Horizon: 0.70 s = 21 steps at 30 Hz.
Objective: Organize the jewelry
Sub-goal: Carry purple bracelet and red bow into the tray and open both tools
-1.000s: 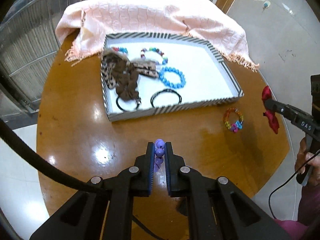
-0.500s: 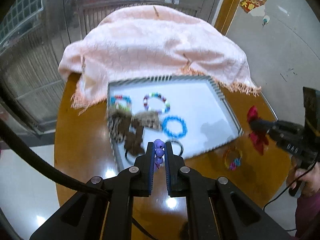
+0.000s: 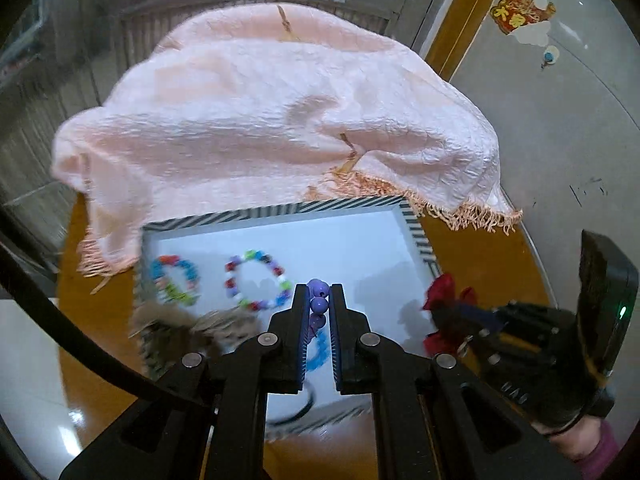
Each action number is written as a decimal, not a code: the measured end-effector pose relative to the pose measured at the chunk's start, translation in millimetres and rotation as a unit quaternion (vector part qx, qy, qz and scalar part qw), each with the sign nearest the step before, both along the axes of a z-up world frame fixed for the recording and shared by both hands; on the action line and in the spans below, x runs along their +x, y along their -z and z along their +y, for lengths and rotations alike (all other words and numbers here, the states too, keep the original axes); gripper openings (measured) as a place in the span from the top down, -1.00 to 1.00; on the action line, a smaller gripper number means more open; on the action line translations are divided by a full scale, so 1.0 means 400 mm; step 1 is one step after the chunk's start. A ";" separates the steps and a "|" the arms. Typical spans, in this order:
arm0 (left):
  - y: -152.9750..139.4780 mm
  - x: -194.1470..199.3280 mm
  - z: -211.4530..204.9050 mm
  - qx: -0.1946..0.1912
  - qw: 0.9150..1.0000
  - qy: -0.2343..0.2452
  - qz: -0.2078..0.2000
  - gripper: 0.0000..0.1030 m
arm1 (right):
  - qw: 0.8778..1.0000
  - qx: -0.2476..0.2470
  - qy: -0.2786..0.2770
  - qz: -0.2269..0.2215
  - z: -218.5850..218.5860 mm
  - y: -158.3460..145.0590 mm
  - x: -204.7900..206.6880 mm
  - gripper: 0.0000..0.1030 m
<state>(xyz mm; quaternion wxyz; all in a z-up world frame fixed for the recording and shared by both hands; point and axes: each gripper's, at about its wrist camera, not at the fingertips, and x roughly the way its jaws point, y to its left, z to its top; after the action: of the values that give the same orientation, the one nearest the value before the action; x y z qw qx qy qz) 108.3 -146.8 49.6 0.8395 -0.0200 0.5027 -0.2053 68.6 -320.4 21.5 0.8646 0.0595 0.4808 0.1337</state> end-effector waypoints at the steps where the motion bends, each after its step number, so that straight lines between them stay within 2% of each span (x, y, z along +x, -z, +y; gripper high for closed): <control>1: 0.009 0.014 -0.017 -0.002 1.000 0.001 0.004 0.80 | 1.000 0.000 0.004 0.004 -0.005 0.008 0.011 0.78; 6: 0.066 0.085 -0.071 -0.009 1.000 -0.008 0.024 0.80 | 0.999 0.010 0.016 0.029 -0.023 0.058 0.075 0.78; 9: 0.119 0.137 -0.080 0.002 0.999 -0.026 0.038 0.80 | 0.999 0.005 0.013 0.035 -0.016 0.081 0.112 0.78; 13: 0.194 0.186 -0.049 0.026 0.996 -0.060 0.063 0.80 | 0.999 0.001 0.015 0.040 -0.007 0.103 0.165 0.78; 21: 0.246 0.216 0.005 0.038 0.992 -0.091 0.078 0.80 | 0.998 -0.027 0.020 0.049 0.028 0.166 0.298 0.78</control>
<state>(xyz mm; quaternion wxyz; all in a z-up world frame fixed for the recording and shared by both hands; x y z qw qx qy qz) 194.9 -145.0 -48.9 0.8131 -0.0493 0.5701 -0.1069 187.6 -309.2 -44.7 0.8435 0.0526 0.5249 0.1008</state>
